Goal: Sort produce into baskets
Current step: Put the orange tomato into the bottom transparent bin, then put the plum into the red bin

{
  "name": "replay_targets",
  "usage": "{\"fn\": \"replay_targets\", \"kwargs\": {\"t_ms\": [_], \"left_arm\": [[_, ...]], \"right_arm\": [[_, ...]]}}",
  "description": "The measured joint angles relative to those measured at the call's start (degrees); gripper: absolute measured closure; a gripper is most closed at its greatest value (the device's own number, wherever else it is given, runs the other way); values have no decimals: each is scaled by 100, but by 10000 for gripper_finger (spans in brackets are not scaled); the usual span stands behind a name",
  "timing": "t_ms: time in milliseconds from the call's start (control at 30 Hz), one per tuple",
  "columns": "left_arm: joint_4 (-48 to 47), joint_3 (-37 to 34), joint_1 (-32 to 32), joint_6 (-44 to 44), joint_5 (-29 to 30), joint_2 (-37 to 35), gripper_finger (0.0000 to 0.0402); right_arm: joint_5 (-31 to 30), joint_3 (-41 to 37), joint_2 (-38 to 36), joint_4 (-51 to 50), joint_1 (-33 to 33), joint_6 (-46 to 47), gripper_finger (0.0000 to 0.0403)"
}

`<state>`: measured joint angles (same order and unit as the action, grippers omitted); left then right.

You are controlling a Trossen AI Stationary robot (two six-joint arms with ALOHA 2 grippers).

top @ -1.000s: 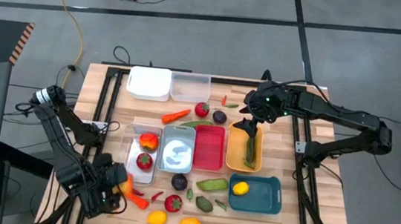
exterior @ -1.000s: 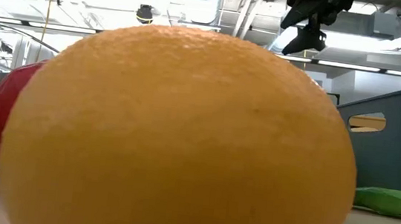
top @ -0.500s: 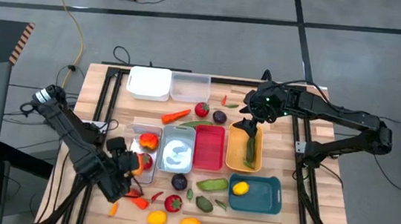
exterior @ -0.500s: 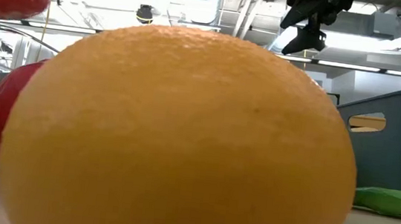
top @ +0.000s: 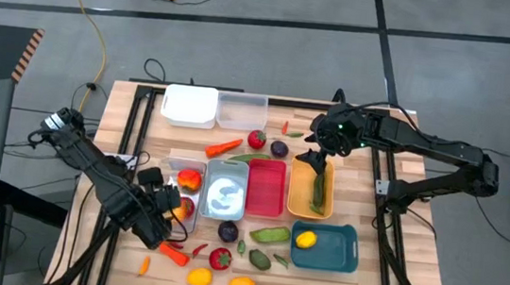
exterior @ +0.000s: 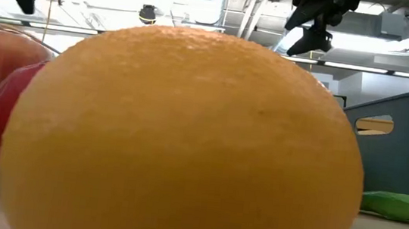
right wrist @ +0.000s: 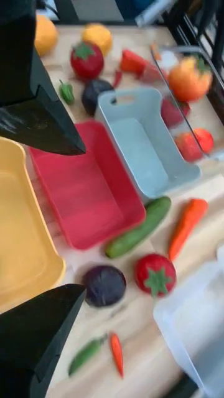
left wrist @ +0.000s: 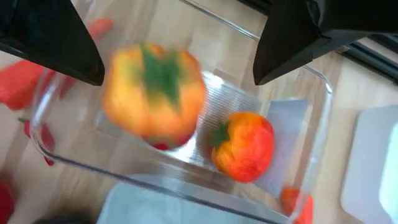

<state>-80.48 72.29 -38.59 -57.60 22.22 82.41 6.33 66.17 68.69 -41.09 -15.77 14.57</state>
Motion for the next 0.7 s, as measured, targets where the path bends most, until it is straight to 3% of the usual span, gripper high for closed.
{"fn": "replay_targets", "kwargs": {"t_ms": [200,333,533,700], "left_arm": [[-109,0,276,585,412,0,3],[-105,-2,671,1516,894,-42,3],[103,-4,1812,3196,969,-388,3],[897,-4,3079,5003,737,-951,3]], "right_arm": [[-575,-62,2,272,-5,-39,20],[-669,-198,105,673,-17,-140,20],[-686,-208,769,1151,-93,-157,20],[-684,-193,1416,1389,-294,-158,20]]}}
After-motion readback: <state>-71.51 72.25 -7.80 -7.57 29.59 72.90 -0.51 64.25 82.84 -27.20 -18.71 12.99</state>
